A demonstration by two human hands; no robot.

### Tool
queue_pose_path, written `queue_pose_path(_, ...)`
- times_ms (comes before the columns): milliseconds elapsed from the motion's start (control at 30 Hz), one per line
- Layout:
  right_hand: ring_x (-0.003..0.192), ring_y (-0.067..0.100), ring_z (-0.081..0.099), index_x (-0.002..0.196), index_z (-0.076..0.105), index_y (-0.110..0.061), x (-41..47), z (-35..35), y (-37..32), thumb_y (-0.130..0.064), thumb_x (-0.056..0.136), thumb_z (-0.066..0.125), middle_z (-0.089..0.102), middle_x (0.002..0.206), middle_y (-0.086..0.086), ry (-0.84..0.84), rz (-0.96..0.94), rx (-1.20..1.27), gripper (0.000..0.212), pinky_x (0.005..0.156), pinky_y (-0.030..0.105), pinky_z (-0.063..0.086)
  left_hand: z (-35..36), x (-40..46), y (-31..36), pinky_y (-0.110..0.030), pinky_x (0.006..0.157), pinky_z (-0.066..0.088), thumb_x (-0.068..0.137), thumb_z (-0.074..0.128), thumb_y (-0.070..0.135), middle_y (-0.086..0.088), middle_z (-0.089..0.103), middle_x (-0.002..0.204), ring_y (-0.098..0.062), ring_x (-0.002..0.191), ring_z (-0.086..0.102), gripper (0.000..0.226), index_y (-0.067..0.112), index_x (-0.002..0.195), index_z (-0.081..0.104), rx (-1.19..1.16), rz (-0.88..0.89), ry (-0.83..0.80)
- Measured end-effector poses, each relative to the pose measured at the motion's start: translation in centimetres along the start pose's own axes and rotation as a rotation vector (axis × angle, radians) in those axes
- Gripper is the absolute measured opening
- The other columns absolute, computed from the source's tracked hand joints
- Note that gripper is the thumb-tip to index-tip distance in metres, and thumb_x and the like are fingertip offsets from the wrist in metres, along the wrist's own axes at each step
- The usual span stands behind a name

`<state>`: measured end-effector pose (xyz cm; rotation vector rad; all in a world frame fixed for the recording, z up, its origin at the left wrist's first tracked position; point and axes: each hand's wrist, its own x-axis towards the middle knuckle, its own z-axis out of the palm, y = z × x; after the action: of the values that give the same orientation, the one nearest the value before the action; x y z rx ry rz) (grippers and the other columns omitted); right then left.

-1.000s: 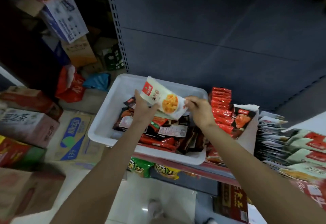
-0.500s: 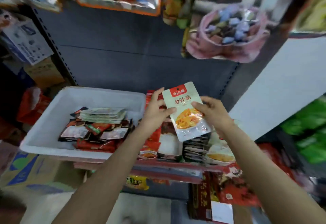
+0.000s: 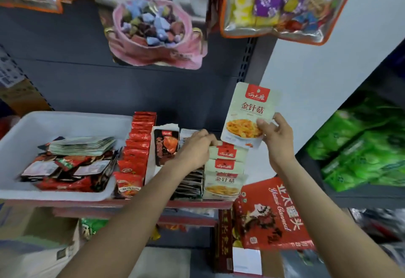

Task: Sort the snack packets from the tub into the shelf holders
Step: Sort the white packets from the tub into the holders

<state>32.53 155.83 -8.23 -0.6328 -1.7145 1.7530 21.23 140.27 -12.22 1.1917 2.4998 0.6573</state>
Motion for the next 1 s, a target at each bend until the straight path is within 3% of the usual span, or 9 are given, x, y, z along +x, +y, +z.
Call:
queue_pose_path(133,0.094,0.014,0.069,0.095,0.051,-0.010,0.4,-0.4,1.2,-0.009,0.095,0.052,0.069,0.110,0.005,0.028,0.033,0.053,0.001,0.073,0.027,0.055,-0.8,-1.0,0.0,-0.039,0.093,0.045,0.084,0.043,-0.010,-0.002,0.056,0.104,-0.020,0.104,0.053,0.039,0.016,0.102,0.066,-0.054,0.023,-0.073)
queue_pose_path(267,0.097,0.015,0.068,0.113,0.055,-0.009,0.0,-0.6,2.5,-0.007,0.093,0.055,0.069,0.109,0.001,-0.116,0.110,0.072,0.020,0.078,0.028,0.057,-0.3,-2.1,-1.0,-0.034,0.096,0.047,0.083,0.040,-0.015,-0.001,0.062,0.112,-0.013,0.107,0.057,0.050,0.021,0.104,0.067,-0.141,0.013,-0.085)
queue_pose_path(367,0.090,0.014,0.069,0.108,0.059,-0.012,-0.4,-0.8,3.7,0.002,0.088,0.057,0.070,0.107,0.006,-0.254,0.227,-0.168,0.024,0.073,0.025,0.057,-0.3,-2.6,-1.0,-0.019,0.090,0.042,0.087,0.042,-0.010,0.010,0.055,0.114,-0.006,0.106,0.052,0.049,0.025,0.114,0.064,-0.151,-0.017,-0.070)
queue_pose_path(467,0.090,0.025,0.068,0.090,0.060,-0.014,-0.2,-1.0,3.9,-0.003,0.086,0.063,0.069,0.099,0.015,-0.266,0.284,-0.289,0.012,0.079,0.034,0.057,-0.3,-2.7,-0.9,-0.010,0.081,0.035,0.088,0.041,-0.008,0.011,0.052,0.111,-0.004,0.103,0.047,0.048,0.024,0.118,0.061,-0.153,-0.027,-0.035)
queue_pose_path(600,0.081,0.022,0.070,0.091,0.059,-0.016,0.4,-0.5,3.1,-0.016,0.088,0.064,0.071,0.087,0.010,-0.306,0.171,-0.388,0.005,0.074,0.034,0.058,0.0,-2.7,-1.0,-0.011,0.086,0.040,0.087,0.041,-0.009,0.008,0.058,0.111,-0.003,0.104,0.052,0.050,0.025,0.115,0.062,-0.195,-0.021,-0.008)
queue_pose_path(700,0.074,0.027,0.068,0.079,0.055,-0.017,1.1,-0.1,3.2,-0.010,0.090,0.059,0.069,0.082,0.012,-0.274,0.053,-0.598,0.013,0.072,0.043,0.058,-0.1,-2.7,-0.8,-0.006,0.080,0.040,0.088,0.040,-0.009,0.008,0.059,0.103,-0.002,0.097,0.054,0.046,0.023,0.111,0.064,-0.245,-0.020,0.026)
queue_pose_path(800,0.073,0.029,0.065,0.081,0.055,-0.010,1.4,-0.5,3.7,-0.002,0.088,0.059,0.065,0.079,0.012,-0.359,0.067,-0.836,0.011,0.074,0.046,0.056,-0.1,-2.8,-0.8,-0.005,0.076,0.041,0.090,0.040,-0.007,0.009,0.058,0.100,0.000,0.093,0.055,0.042,0.020,0.111,0.064,-0.263,-0.015,0.043)
queue_pose_path(900,0.077,0.023,0.062,0.083,0.058,-0.011,1.6,-0.3,3.2,-0.004,0.087,0.061,0.065,0.081,0.008,-0.380,0.082,-0.893,0.008,0.074,0.035,0.053,-0.1,-2.9,-1.0,-0.007,0.080,0.042,0.091,0.041,-0.006,0.009,0.060,0.101,-0.002,0.095,0.056,0.040,0.018,0.112,0.064,-0.277,-0.026,0.058)
queue_pose_path(1000,0.082,0.015,0.058,0.099,0.062,-0.013,1.6,1.7,1.3,-0.010,0.088,0.062,0.063,0.088,0.000,-0.349,-0.075,-0.870,0.011,0.067,0.018,0.041,-0.4,-3.1,-1.7,-0.018,0.087,0.047,0.091,0.046,-0.004,0.002,0.064,0.107,-0.007,0.099,0.059,0.035,0.017,0.111,0.064,-0.306,-0.051,0.147)
